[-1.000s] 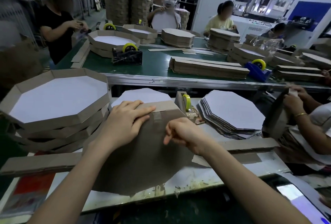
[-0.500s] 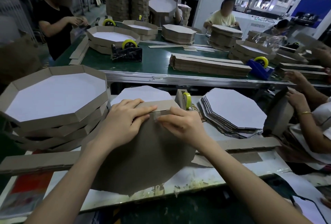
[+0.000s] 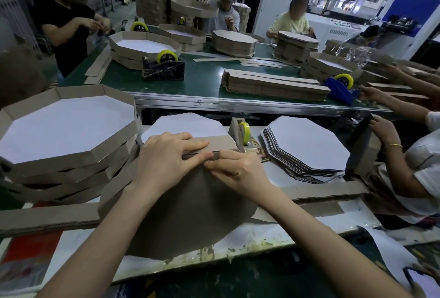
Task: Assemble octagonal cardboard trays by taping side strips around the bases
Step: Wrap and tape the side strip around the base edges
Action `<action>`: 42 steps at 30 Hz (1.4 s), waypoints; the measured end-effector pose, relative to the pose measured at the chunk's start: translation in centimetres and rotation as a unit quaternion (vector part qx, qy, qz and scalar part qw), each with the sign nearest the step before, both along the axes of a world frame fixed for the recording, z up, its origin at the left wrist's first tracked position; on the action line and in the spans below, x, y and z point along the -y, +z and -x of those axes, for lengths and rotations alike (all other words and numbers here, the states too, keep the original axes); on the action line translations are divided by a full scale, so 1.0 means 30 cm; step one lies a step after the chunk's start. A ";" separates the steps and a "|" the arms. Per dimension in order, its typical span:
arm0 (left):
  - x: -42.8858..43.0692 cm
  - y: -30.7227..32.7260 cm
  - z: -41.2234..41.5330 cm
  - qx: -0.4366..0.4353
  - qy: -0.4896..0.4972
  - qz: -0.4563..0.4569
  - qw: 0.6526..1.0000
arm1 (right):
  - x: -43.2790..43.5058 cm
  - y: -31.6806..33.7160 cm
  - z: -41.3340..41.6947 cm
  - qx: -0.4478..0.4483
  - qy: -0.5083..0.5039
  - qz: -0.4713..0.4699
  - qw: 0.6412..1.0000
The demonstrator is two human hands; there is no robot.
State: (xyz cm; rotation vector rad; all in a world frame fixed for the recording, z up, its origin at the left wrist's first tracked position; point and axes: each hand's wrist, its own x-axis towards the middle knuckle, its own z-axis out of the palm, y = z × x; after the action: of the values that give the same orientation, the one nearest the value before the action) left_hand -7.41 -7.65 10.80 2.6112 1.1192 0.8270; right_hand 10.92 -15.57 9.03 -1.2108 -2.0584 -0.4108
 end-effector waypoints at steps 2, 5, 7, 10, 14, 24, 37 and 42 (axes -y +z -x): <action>0.001 0.000 0.005 -0.015 0.000 -0.010 1.000 | 0.000 0.004 -0.008 0.060 0.013 0.020 0.998; 0.000 0.001 0.011 -0.030 -0.006 -0.022 0.999 | 0.025 -0.007 -0.013 0.120 0.036 0.090 0.988; 0.003 -0.004 0.014 -0.037 -0.010 -0.037 0.999 | 0.034 0.000 -0.020 -0.009 -0.004 0.075 0.997; 0.009 -0.003 0.016 -0.060 -0.004 -0.042 0.997 | 0.001 0.044 -0.047 -0.183 -0.113 -0.004 0.977; 0.014 0.002 0.019 -0.111 0.010 -0.034 0.993 | -0.033 0.079 -0.100 -0.258 -0.126 0.153 0.946; 0.031 0.045 -0.136 -0.197 0.013 -0.038 0.979 | -0.030 0.028 -0.120 -0.314 -0.062 0.274 0.907; 0.050 0.040 0.047 -0.027 0.030 -0.022 0.999 | -0.013 0.188 -0.191 -0.250 -0.022 0.455 0.855; 0.084 -0.075 0.112 0.047 0.046 0.028 0.997 | -0.026 0.285 -0.168 -0.206 -0.001 0.447 0.870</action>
State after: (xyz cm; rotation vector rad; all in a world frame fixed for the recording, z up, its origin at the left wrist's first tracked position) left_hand -10.78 -10.16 8.57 2.4652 1.2267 0.9122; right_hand 15.95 -14.79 17.59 -1.6181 -1.8697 0.8496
